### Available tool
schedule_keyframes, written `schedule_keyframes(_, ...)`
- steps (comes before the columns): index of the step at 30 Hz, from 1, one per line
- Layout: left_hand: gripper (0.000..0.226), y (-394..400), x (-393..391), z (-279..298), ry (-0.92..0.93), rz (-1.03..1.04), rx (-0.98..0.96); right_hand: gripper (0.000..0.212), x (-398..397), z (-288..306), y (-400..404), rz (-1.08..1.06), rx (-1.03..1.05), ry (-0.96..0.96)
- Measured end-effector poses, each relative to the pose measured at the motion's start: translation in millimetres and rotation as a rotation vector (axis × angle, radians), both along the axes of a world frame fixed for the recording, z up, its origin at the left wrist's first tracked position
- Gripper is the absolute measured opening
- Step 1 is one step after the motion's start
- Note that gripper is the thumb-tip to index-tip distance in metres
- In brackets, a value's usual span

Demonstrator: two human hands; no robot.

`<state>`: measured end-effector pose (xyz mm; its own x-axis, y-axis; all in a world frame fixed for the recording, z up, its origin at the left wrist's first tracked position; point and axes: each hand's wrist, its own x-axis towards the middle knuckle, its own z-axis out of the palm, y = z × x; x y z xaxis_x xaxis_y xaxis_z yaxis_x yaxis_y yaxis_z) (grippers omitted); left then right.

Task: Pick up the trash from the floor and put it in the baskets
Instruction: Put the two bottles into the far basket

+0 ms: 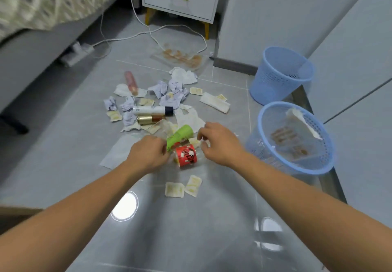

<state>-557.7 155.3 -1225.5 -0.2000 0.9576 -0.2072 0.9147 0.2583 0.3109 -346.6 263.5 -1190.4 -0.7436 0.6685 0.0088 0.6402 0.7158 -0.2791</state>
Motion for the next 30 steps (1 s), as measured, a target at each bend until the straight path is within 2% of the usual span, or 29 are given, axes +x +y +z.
schedule_keyframes(3, 0.018, -14.8, -14.1, -30.9, -0.003, 0.088, -0.025, 0.035, -16.9, -45.8, -19.3, 0.064, -0.061, -0.114)
schedule_keyframes(6, 0.037, -20.7, -27.4, -57.1, 0.019, 0.172, 0.071, 0.05, -27.9, -76.6, -24.5, 0.13, -0.052, -0.145)
schedule_keyframes(8, 0.046, -18.0, -31.4, -65.8, -0.03, 0.234, 0.112, 0.058, -33.9, -90.0, -24.6, 0.17, -0.048, -0.177)
schedule_keyframes(11, 0.055, -6.6, -29.6, -73.2, -0.115, 0.245, 0.02, 0.064, -42.3, -101.3, -25.6, 0.198, 0.005, -0.211)
schedule_keyframes(15, 0.053, 6.5, -21.6, -84.9, -0.126, 0.209, -0.101, 0.072, -48.2, -106.5, -26.4, 0.218, 0.097, -0.3)
schedule_keyframes(20, 0.045, 10.5, -16.6, -91.1, -0.151, 0.216, 0.017, 0.068, -48.0, -105.6, -24.8, 0.274, 0.195, -0.267)
schedule_keyframes(25, 0.039, 4.1, -14.9, -38.7, -0.199, 0.267, 0.264, 0.07, -31.1, -59.1, -15.0, 0.211, 0.12, -0.201)
schedule_keyframes(30, 0.025, 17.7, 4.4, 64.4, -0.197, 0.272, 0.327, 0.041, 7.5, 28.0, -3.8, 0.028, 0.008, -0.053)
